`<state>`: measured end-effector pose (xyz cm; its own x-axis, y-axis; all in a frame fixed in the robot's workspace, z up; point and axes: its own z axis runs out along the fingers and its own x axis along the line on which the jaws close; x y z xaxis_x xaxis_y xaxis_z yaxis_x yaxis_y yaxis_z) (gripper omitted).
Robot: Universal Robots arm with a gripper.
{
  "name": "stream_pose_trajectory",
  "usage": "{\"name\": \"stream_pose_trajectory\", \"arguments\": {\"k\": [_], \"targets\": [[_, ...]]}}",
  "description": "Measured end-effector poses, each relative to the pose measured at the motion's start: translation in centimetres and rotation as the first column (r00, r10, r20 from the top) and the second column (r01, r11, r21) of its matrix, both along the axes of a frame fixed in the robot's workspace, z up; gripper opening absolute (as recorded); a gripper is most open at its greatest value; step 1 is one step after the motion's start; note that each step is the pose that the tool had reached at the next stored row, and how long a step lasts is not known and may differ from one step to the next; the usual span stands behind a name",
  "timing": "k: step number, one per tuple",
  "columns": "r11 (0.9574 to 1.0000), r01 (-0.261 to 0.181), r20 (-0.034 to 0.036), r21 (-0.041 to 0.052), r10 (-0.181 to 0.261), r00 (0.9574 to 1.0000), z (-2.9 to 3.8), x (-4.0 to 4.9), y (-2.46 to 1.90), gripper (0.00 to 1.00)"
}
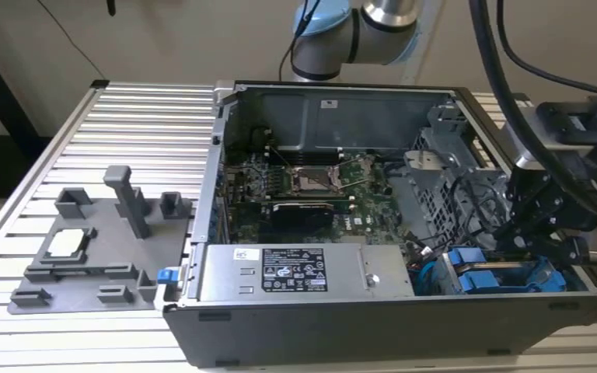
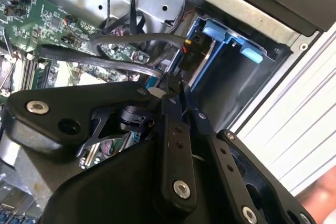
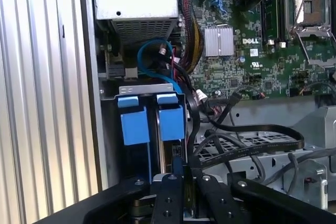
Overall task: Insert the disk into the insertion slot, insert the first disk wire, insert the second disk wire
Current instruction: 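Insert the second disk wire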
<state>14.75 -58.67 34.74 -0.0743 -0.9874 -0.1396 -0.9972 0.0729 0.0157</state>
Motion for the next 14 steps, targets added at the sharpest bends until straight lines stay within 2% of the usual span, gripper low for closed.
{"name": "stream_pose_trajectory", "arguments": {"k": [14], "targets": [[0.9990, -0.044, 0.0000, -0.0001, 0.044, 0.9990, -0.65, 0.42, 0.00, 0.16]]}}
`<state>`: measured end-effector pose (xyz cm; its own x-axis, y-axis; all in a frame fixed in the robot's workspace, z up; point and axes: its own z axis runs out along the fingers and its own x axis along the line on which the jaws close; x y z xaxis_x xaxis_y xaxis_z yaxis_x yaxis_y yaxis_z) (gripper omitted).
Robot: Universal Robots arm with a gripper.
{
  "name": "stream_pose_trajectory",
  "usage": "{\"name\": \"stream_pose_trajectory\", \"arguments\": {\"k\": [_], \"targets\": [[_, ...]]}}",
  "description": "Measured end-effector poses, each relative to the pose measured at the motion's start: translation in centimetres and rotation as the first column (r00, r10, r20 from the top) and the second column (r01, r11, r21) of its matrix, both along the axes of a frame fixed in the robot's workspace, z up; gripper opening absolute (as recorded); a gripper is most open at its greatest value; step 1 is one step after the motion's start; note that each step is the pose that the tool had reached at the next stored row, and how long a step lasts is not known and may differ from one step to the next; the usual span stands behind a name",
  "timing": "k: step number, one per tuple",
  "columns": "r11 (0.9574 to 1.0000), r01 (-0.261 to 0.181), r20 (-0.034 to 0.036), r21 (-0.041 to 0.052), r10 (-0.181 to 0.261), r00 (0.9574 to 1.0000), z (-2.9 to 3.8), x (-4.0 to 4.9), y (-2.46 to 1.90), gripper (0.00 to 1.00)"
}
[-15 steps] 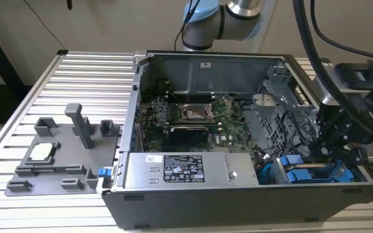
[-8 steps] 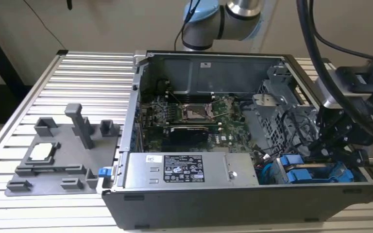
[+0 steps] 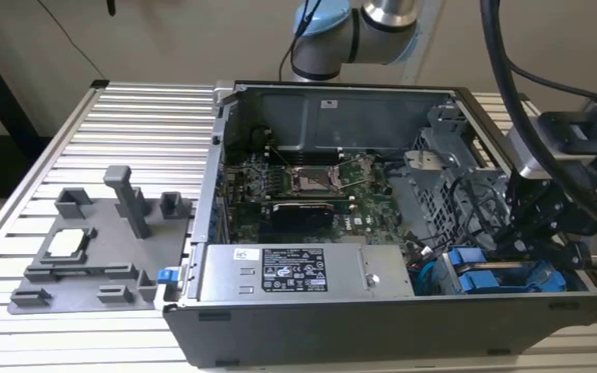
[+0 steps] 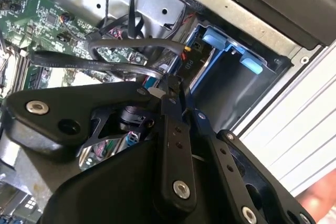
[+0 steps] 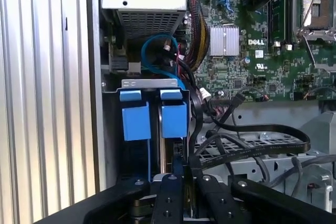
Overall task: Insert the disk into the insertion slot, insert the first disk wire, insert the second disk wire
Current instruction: 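Insert the second disk wire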
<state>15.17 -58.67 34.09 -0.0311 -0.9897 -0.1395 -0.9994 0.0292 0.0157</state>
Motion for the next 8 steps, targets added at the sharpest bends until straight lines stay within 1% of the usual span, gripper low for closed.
{"name": "stream_pose_trajectory", "arguments": {"k": [8], "targets": [[1.0000, -0.008, -0.0001, -0.0008, 0.008, 1.0000, -0.46, 0.11, 0.00, 0.16]]}}
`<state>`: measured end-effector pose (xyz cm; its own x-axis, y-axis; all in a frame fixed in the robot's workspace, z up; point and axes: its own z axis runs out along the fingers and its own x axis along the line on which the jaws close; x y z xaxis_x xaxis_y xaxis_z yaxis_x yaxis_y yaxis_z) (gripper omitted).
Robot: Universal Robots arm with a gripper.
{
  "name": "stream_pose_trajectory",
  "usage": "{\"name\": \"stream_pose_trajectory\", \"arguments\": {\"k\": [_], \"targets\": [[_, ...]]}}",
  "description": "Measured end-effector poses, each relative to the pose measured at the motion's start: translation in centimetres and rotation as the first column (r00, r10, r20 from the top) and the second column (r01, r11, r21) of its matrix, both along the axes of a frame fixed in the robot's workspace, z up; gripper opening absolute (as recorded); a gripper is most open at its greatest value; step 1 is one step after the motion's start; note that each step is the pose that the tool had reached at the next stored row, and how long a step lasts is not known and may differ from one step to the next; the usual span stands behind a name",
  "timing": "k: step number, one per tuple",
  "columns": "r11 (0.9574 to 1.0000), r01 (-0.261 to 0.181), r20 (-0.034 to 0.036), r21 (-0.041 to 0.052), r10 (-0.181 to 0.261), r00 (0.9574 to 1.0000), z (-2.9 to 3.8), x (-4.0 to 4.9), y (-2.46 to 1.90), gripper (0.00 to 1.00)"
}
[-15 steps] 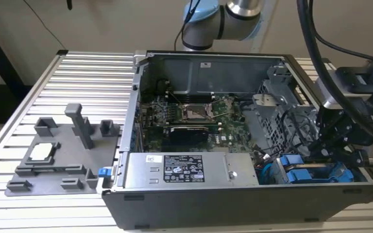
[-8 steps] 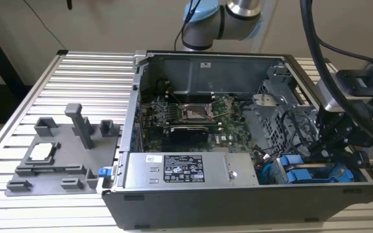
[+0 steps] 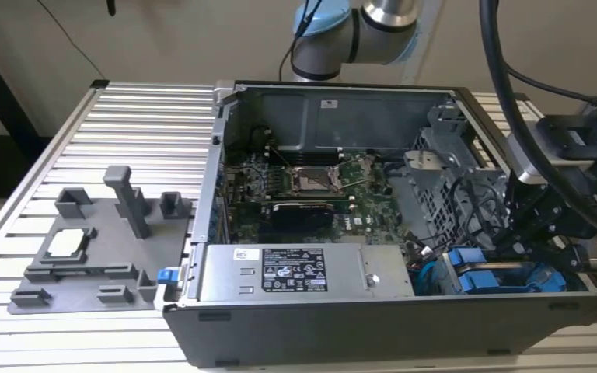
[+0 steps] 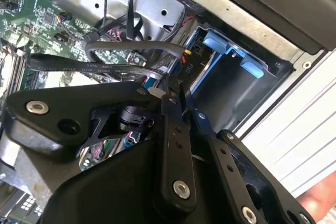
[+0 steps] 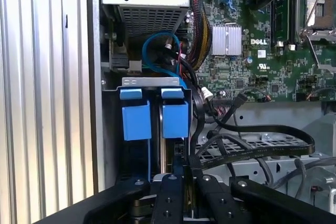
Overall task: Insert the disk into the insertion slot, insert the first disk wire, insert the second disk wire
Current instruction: 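Insert the second disk wire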
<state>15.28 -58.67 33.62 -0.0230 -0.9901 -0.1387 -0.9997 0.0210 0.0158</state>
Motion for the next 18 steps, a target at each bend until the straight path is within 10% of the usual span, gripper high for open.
{"name": "stream_pose_trajectory", "arguments": {"k": [9, 18], "targets": [[1.0000, 0.000, 0.0001, 0.0006, 0.000, 1.0000, -0.10, 0.01, 0.00, 0.24], [1.0000, 0.000, 0.0000, -0.0004, 0.000, 1.0000, 2.21, 0.00, 0.00, 0.24]]}}
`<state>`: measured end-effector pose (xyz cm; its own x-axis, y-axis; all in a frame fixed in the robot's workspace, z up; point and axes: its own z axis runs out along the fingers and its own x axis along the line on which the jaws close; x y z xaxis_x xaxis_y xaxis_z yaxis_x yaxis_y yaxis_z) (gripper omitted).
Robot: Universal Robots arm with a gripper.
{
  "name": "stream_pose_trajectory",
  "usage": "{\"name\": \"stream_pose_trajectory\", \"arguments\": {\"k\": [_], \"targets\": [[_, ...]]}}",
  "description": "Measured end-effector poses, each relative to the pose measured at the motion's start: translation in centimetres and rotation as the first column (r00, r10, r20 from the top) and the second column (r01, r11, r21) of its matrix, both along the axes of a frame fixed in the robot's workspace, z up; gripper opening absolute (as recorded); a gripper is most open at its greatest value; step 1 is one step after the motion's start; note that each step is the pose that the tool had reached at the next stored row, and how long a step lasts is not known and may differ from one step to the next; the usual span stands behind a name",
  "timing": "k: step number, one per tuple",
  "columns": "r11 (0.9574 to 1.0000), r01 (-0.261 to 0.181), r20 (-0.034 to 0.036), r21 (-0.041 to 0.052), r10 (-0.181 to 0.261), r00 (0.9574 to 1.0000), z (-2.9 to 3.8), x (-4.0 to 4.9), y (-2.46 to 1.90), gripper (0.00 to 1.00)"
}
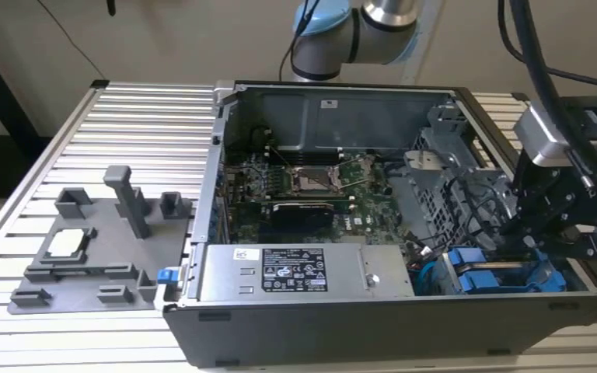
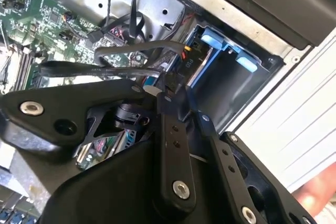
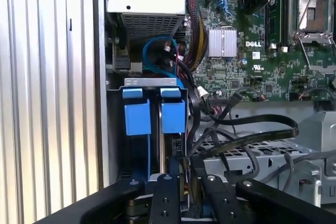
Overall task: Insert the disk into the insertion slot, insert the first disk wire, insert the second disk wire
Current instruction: 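Insert the second disk wire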
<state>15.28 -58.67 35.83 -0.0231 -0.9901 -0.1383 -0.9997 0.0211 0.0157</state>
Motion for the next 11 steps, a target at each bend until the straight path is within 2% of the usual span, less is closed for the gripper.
{"name": "stream_pose_trajectory", "arguments": {"k": [8, 11], "targets": [[1.0000, 0.000, 0.0000, -0.0003, 0.000, 1.0000, 3.61, 0.00, 0.00, 0.24], [1.0000, 0.000, 0.0000, -0.0002, 0.000, 1.0000, 3.74, 0.00, 0.00, 0.24]]}}
